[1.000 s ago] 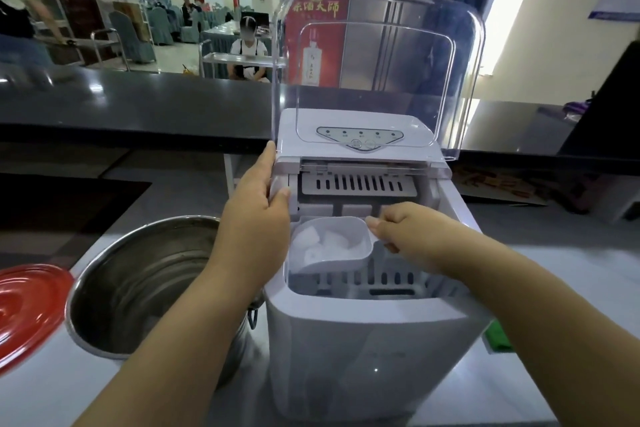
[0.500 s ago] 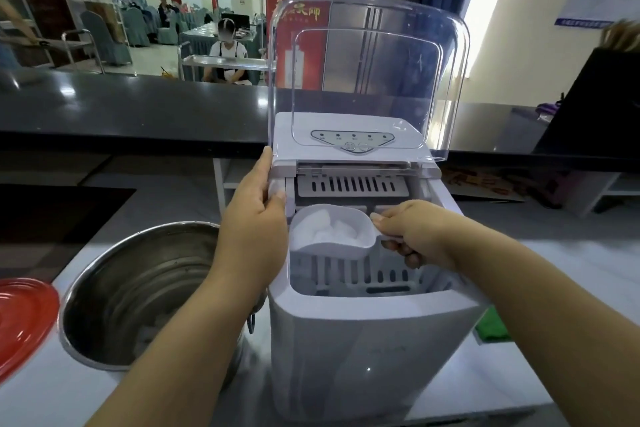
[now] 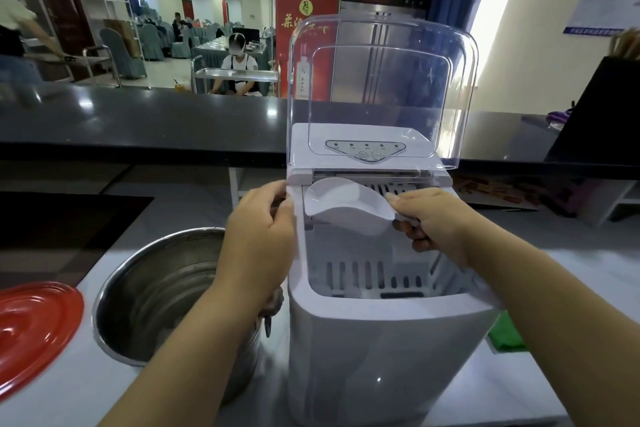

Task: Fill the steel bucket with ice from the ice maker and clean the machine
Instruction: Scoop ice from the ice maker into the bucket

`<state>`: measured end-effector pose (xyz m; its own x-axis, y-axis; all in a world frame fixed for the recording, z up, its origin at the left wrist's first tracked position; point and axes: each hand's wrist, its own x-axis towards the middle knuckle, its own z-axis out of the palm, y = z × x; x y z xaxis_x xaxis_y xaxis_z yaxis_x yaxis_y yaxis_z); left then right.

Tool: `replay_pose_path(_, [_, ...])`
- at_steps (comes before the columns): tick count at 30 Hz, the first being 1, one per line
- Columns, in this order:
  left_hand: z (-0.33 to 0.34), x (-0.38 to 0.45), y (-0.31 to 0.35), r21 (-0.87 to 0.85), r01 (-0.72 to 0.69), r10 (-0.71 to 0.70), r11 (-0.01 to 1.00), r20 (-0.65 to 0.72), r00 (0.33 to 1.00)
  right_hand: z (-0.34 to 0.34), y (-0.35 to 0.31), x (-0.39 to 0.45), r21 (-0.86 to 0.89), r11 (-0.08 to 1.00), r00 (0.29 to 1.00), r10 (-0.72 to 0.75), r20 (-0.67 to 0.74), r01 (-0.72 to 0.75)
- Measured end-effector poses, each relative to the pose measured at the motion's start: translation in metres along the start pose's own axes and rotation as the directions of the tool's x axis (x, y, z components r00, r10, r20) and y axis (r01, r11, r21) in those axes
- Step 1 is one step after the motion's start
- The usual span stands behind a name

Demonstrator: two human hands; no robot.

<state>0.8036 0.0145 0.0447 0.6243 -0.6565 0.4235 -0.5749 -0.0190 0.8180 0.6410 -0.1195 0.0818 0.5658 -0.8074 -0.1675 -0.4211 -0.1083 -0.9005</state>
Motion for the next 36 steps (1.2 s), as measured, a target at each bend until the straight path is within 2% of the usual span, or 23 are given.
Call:
replay_pose_path(5, [-0.024,-0.006,-0.015,0.029,-0.012,0.012,0.999,0.018,1.000,0.010,-0.020,-0.006,-0.022,0.994,0.990,-0.111,-0.082,0.109])
replay_pose_path(10, [-0.056,-0.007,-0.035,0.122,0.004,0.008,0.993,-0.100,0.995,0.035,-0.038,-0.004,-0.095,0.978,0.975,-0.197,-0.103,0.187])
replay_pose_path(15, [-0.084,-0.004,-0.062,0.286,0.075,-0.025,0.955,-0.175,0.984,0.059,-0.049,-0.005,-0.272,0.912,0.936,-0.341,-0.092,0.306])
replay_pose_path(19, [-0.097,-0.001,-0.080,0.412,0.156,-0.113,0.898,-0.126,0.986,0.071,-0.057,-0.006,-0.405,0.828,0.885,-0.458,-0.088,0.389])
replay_pose_path(22, [-0.104,0.001,-0.088,0.427,0.279,-0.284,0.860,-0.053,0.957,0.080,-0.062,-0.009,-0.521,0.736,0.839,-0.540,-0.068,0.432])
replay_pose_path(25, [-0.111,0.004,-0.100,0.455,0.321,-0.356,0.831,-0.009,0.934,0.088,-0.066,-0.014,-0.611,0.653,0.795,-0.603,-0.062,0.447])
replay_pose_path(30, [-0.116,0.004,-0.105,0.428,0.302,-0.331,0.852,-0.007,0.944,0.101,-0.068,-0.020,-0.686,0.572,0.772,-0.635,-0.024,0.450])
replay_pose_path(36, [-0.118,0.001,-0.108,0.361,0.262,-0.273,0.895,-0.023,0.962,0.106,-0.063,-0.024,-0.678,0.599,0.780,-0.623,-0.061,0.426])
